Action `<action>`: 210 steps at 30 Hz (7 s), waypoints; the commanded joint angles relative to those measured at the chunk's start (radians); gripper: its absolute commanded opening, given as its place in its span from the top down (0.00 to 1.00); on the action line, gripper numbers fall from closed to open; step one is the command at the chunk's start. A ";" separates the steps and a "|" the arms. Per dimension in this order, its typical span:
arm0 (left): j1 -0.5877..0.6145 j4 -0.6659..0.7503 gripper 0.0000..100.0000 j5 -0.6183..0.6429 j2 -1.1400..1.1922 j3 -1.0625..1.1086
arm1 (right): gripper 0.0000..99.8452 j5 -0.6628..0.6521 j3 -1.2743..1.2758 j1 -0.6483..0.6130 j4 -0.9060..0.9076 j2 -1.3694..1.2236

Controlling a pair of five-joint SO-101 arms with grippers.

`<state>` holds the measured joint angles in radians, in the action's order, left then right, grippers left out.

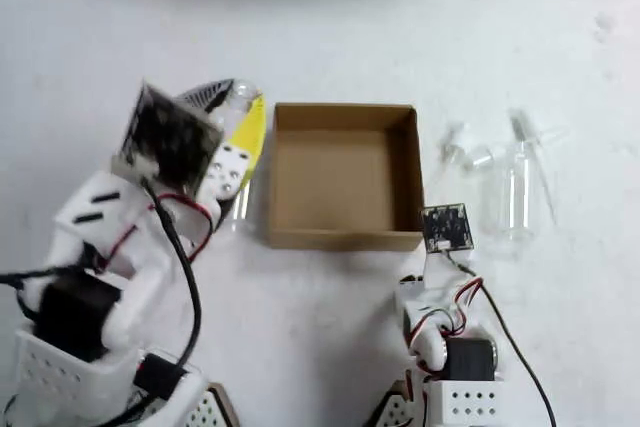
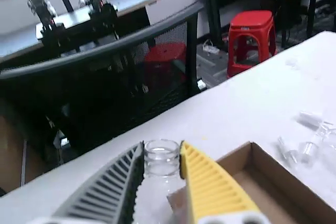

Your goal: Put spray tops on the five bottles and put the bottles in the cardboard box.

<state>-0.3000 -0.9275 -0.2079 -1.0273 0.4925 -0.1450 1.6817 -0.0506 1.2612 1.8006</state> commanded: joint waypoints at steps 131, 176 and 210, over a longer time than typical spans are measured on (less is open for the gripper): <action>0.091 2.019 0.88 0.296 1.285 0.459 | 0.99 -0.009 0.009 -0.001 0.005 0.001; 0.260 0.374 0.75 0.364 0.124 0.307 | 0.99 -0.009 0.009 -0.002 0.005 0.001; 0.720 -0.261 0.75 -0.133 0.097 0.321 | 0.99 -0.008 0.009 0.001 0.005 0.001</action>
<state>0.4365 -1.1776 -0.1987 -0.9122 0.7963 -0.1450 1.6817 -0.0506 1.2612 1.8006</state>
